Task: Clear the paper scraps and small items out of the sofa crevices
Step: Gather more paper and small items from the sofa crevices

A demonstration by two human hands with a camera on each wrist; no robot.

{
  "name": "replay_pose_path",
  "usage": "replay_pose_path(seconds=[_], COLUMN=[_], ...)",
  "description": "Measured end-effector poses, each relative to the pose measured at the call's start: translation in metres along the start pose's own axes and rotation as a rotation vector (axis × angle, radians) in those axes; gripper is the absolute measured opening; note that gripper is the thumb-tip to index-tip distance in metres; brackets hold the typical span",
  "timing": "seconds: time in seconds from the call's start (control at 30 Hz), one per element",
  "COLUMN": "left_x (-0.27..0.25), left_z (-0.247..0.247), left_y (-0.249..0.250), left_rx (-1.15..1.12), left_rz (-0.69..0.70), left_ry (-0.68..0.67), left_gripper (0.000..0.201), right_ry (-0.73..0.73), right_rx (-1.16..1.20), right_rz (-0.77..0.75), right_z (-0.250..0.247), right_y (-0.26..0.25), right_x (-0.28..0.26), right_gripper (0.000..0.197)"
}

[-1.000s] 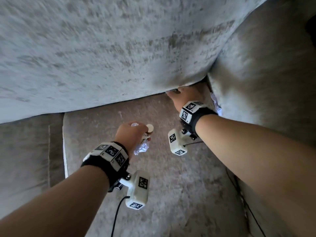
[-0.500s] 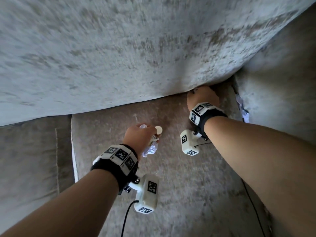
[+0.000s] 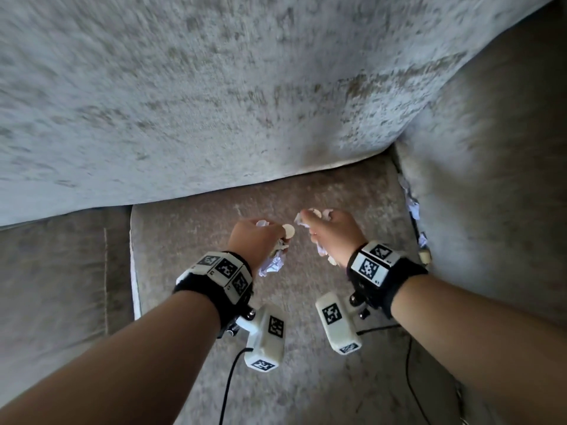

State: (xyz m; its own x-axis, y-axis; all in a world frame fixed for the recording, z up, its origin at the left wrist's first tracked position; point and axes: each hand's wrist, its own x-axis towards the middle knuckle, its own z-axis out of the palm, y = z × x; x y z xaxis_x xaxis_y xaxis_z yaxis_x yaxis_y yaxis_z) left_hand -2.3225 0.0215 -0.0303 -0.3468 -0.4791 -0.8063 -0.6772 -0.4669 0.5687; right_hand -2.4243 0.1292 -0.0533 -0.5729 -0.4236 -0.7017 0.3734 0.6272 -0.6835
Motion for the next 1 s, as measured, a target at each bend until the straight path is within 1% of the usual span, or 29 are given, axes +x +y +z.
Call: replay_pose_path(seconds=[0.07,0.13,0.23,0.3,0.4,0.47,0.6,0.7,0.77,0.87,1.0], left_x=[-0.006,-0.010,-0.017,-0.022,-0.030,-0.035,-0.045,-0.045,-0.045,-0.047,-0.051], left_z=[0.002,0.002,0.003,0.005,0.011,0.016,0.024,0.025,0.025,0.028,0.033], left_y=[0.000,-0.002,-0.005,-0.009,-0.014,-0.018,-0.024,-0.027,-0.027,-0.027,-0.025], left_rx=[0.039,0.069,0.106,0.118,0.136,0.166,0.245,0.261,0.271,0.300,0.300], left_rz=[0.012,0.021,0.033,0.037,0.047,0.070,0.122,0.143,0.145,0.148,0.152], left_ry=[0.011,0.022,0.034,0.033,-0.006,-0.042,-0.119,-0.082,-0.054,-0.106,-0.182], left_gripper=[0.016,0.013,0.009,0.006,0.007,0.006,0.006,0.012,0.015,0.012,0.005], right_ry=[-0.044,-0.077,-0.211,-0.283,-0.392,-0.441,-0.481,-0.501,-0.503,-0.503,-0.510], right_rx=[-0.015,-0.095,-0.215,-0.291,-0.423,-0.497,-0.548,-0.577,-0.617,-0.678,-0.686], right_rz=[-0.014,-0.046,-0.098,-0.093,-0.072,-0.054,-0.013,-0.002,-0.010,0.005,0.022], right_z=[-0.001,-0.010,-0.029,-0.038,-0.039,-0.037,-0.038,-0.044,-0.047,-0.048,-0.051], right_y=[0.000,-0.001,-0.002,-0.001,0.005,0.011,0.015,0.010,0.007,0.004,0.001], right_x=[-0.014,-0.023,-0.036,-0.042,-0.050,-0.053,-0.057,-0.063,-0.067,-0.070,-0.069], right_gripper=[0.026,0.027,0.022,0.024,0.021,0.026,0.042,0.036,0.037,0.040,0.044])
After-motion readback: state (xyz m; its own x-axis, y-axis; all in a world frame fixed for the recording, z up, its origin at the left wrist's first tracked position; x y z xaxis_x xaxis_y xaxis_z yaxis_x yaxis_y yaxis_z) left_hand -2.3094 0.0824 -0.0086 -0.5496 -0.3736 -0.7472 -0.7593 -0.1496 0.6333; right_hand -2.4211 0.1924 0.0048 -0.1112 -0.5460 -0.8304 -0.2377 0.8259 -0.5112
